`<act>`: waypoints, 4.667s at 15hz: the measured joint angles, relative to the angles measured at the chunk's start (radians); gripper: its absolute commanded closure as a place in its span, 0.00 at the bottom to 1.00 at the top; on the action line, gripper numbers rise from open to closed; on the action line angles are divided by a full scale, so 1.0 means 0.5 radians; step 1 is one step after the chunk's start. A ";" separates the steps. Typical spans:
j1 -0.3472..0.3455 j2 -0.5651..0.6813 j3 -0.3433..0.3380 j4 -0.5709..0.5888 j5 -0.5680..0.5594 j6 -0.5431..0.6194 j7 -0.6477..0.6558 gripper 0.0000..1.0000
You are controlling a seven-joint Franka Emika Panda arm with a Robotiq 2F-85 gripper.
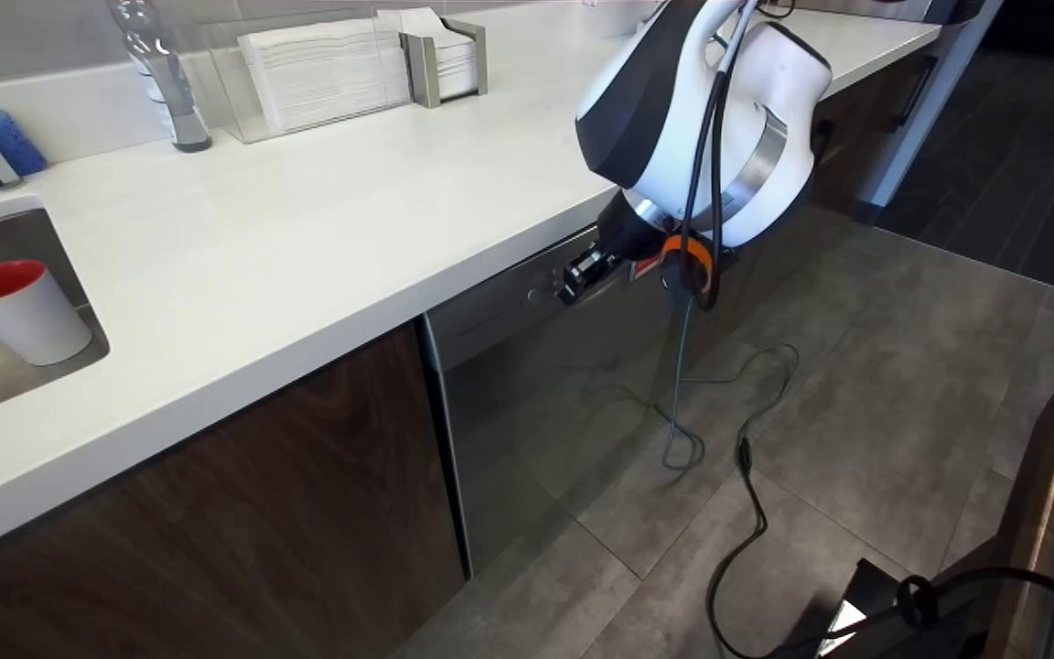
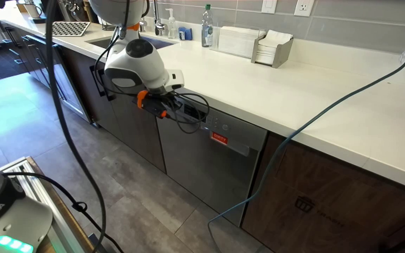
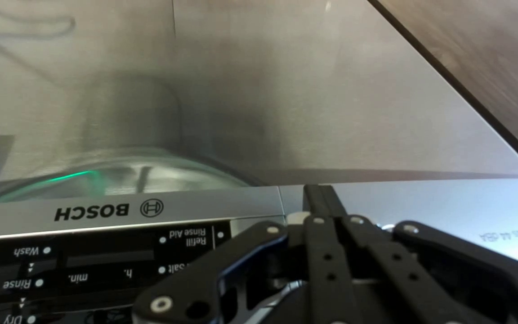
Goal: Press a button on the left side of the oven
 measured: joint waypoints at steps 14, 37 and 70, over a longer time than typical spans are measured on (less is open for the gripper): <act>-0.007 0.016 0.001 0.016 -0.011 -0.001 0.000 1.00; -0.016 0.054 0.001 0.013 -0.081 0.027 0.000 1.00; 0.142 -0.013 -0.113 -0.018 0.289 -0.028 -0.071 0.73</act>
